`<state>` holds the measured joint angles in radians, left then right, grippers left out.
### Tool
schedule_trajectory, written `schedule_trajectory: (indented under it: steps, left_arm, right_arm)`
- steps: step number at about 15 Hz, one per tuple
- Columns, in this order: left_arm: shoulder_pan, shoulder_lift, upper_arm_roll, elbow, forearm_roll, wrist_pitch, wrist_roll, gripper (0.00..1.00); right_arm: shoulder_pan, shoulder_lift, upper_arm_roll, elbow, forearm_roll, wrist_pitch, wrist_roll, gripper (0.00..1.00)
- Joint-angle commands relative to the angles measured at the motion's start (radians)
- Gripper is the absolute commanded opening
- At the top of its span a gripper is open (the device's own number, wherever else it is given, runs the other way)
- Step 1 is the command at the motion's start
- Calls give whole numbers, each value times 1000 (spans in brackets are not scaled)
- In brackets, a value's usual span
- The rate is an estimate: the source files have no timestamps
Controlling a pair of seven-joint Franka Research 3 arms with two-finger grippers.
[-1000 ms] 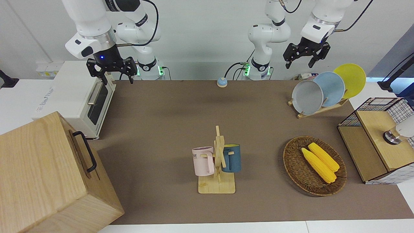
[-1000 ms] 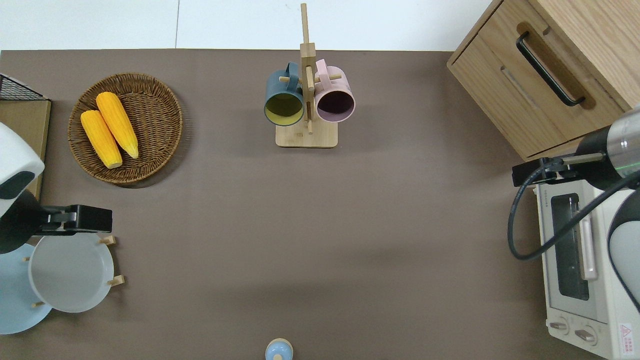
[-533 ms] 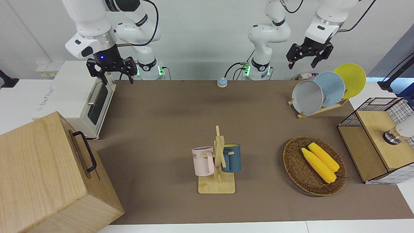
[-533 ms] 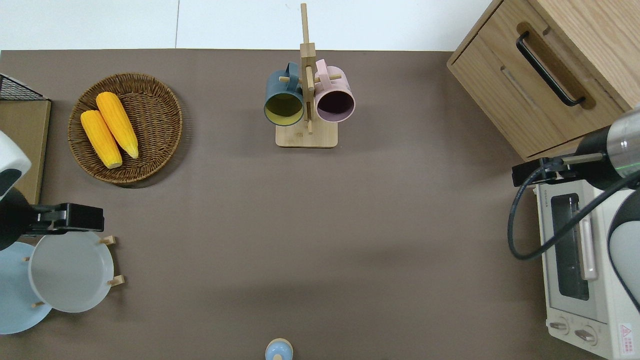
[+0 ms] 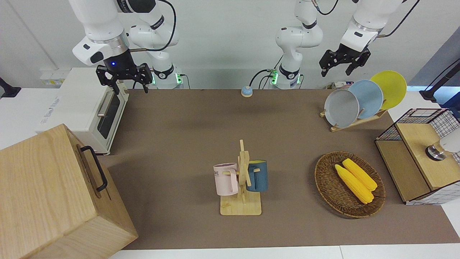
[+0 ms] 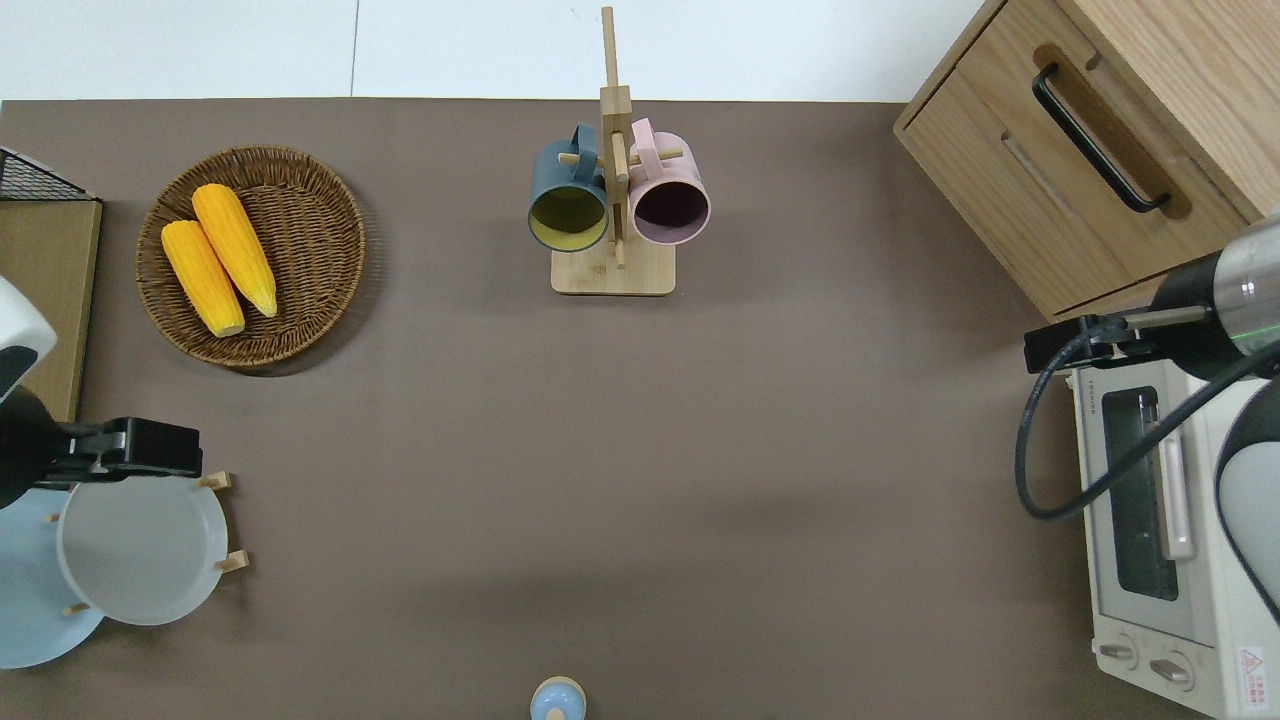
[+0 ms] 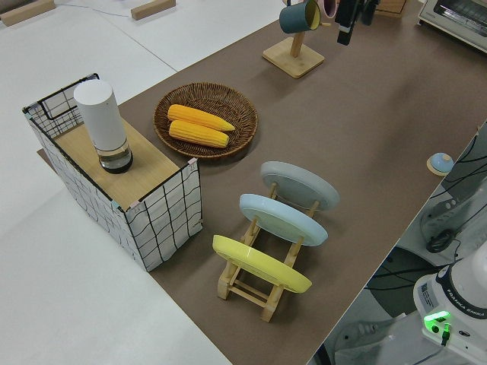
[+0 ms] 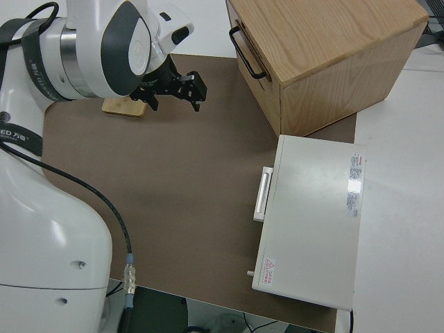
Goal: Pick gray plate from low plate rack and place it on table with left arm
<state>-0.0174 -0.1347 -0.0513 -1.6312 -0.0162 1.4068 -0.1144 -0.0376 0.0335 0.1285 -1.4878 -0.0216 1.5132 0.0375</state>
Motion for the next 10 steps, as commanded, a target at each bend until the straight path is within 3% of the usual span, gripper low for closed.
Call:
schedule_trajectory:
  steps: [1, 10]
  left_arm:
    - [5, -68, 30, -99, 10, 7, 41, 1000]
    - [5, -112, 146, -216, 90, 99, 177, 1000]
  right_arm:
    - [-22, 9, 20, 21, -3, -16, 13, 983]
    - [-22, 9, 20, 20, -3, -16, 13, 983]
